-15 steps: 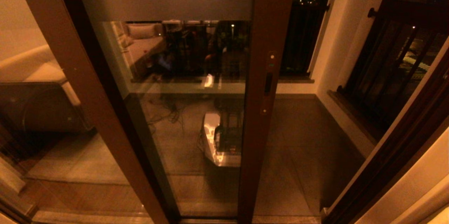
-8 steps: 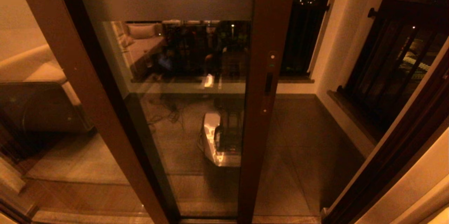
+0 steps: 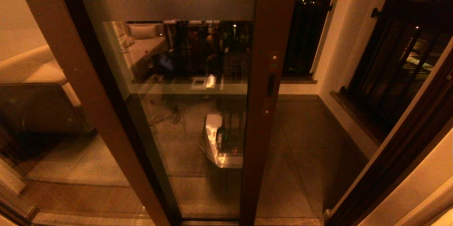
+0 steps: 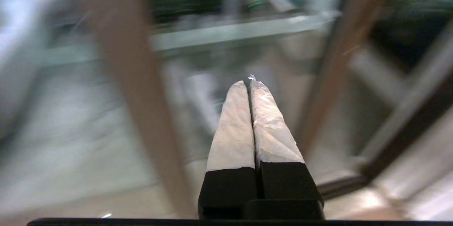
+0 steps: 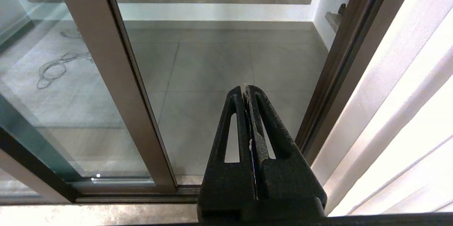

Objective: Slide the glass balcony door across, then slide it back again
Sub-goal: Open the slid door

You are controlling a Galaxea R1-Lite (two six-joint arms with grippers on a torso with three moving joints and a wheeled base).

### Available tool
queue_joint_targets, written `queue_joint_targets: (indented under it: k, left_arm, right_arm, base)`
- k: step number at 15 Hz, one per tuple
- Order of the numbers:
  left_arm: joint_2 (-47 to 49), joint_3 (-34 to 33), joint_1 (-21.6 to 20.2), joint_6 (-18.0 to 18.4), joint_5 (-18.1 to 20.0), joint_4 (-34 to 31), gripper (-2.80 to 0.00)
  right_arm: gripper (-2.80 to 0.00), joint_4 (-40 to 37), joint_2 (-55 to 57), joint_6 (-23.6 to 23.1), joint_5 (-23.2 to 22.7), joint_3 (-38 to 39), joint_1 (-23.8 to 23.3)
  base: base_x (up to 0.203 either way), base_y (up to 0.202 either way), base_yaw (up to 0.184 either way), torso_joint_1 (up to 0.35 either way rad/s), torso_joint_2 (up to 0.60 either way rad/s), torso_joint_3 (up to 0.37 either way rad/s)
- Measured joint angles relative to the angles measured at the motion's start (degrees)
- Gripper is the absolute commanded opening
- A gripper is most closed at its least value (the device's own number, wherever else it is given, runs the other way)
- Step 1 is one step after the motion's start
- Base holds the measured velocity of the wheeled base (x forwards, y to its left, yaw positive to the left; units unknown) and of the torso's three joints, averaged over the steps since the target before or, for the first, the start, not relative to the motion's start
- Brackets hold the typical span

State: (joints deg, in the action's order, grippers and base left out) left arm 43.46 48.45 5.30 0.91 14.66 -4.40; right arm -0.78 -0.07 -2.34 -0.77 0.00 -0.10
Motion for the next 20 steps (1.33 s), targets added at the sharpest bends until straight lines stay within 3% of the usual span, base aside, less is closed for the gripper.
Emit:
queue_joint_targets:
  k: [2, 6, 9, 14, 18, 20]
  left_arm:
    - [10.04, 12.49, 8.83, -1.93, -1.20, -1.62, -2.80]
    - [29.82, 35.87, 28.96, -3.66, -13.31, -4.83, -2.80]
    - [41.97, 46.25, 39.16, -4.40, -20.32, -5.38, -2.80]
    - [55.99, 57.21, 45.90, -10.30, -25.64, -5.38, -2.80]
    - [64.18, 62.27, 48.13, -11.25, -25.40, -5.24, -2.80]
    - [67.35, 63.40, 49.91, -11.35, -23.29, -5.16, -2.80]
  right_arm:
    - [-2.80, -0.01, 0.00, 0.00, 0.00, 0.00, 0.00]
    - [-2.80, -0.01, 0.00, 0.02, 0.01, 0.00, -0.01]
    - [-2.80, -0.01, 0.00, 0.02, 0.00, 0.00, 0.00]
    - [-2.80, -0.01, 0.00, 0.00, 0.00, 0.00, 0.00]
    - [-2.80, -0.01, 0.00, 0.02, 0.01, 0.00, 0.00]
    - [-2.80, -0.01, 0.00, -0.02, 0.00, 0.00, 0.00]
  base:
    - [0.000, 0.000, 0.000, 0.000, 0.00, 0.000]
    - [0.000, 0.000, 0.000, 0.000, 0.00, 0.000]
    - [0.000, 0.000, 0.000, 0.000, 0.00, 0.000]
    - [0.000, 0.000, 0.000, 0.000, 0.00, 0.000]
    - [0.000, 0.000, 0.000, 0.000, 0.00, 0.000]
    - [0.000, 0.000, 0.000, 0.000, 0.00, 0.000]
